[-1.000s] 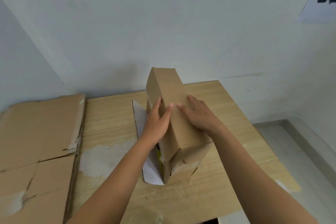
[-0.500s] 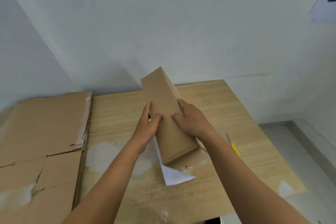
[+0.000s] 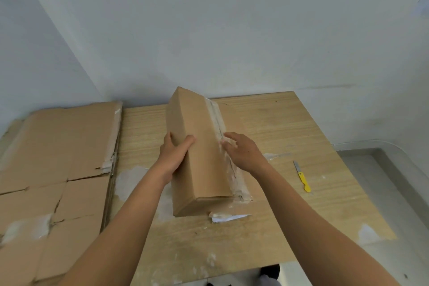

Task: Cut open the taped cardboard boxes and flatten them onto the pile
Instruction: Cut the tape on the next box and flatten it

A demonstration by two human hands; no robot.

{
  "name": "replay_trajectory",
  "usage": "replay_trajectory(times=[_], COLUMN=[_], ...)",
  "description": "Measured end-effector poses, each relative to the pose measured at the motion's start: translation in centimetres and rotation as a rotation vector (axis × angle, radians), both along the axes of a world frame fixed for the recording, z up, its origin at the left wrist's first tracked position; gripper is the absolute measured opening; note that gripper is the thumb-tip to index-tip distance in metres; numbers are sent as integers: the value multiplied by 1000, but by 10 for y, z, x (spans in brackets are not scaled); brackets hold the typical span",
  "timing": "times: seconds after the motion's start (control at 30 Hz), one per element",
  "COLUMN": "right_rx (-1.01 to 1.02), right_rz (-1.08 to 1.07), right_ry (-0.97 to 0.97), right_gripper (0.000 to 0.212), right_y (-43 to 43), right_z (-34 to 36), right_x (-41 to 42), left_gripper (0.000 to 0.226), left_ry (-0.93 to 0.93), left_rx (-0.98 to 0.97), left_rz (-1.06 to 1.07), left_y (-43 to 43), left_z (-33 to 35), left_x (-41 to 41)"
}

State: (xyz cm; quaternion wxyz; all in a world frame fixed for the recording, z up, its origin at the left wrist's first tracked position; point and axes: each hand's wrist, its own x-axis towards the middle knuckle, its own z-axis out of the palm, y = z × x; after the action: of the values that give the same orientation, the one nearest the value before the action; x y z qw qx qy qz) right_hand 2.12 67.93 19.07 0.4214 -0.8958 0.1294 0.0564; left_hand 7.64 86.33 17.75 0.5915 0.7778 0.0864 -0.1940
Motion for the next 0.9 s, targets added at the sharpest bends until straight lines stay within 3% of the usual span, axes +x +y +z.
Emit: replay_trajectory(times=[0.13,0.27,0.33,0.43,0.57,0.67,0.77,0.9], right_rx=[-177,-73,-74,-125,-207,-250,-238,-156], right_rz=[-121,-114,-121,-124,-123,-120,-103,-36], right_ry=[167,242,217,205,186,171,176,133], right_gripper=[63,74,76,77,76,76,76,67], right_y=[-29,-38,-36,-26,-10,-6,-8,-23], right_z=[-33,-53,-57,-60,-63,-66,-68,-69], right_x=[-4,-15,-17,-16,-15,-15,-14,-13], left_gripper=[81,79,68,47,69,63,72,82], left_ry=[26,96,63,-96,-267,-402,-553,-618], left_rx=[-82,-71,-38,125,569,856,919,995], left_rz=[-43,-112,-116,-102,-296,-518,-631,-646], left_y=[4,7,6,1,-2,-10,-19,-17], left_z=[-12,-26,-28,-27,-39,-50,-58,-69], left_x=[0,-5,-5,-6,-8,-16,-22,-23])
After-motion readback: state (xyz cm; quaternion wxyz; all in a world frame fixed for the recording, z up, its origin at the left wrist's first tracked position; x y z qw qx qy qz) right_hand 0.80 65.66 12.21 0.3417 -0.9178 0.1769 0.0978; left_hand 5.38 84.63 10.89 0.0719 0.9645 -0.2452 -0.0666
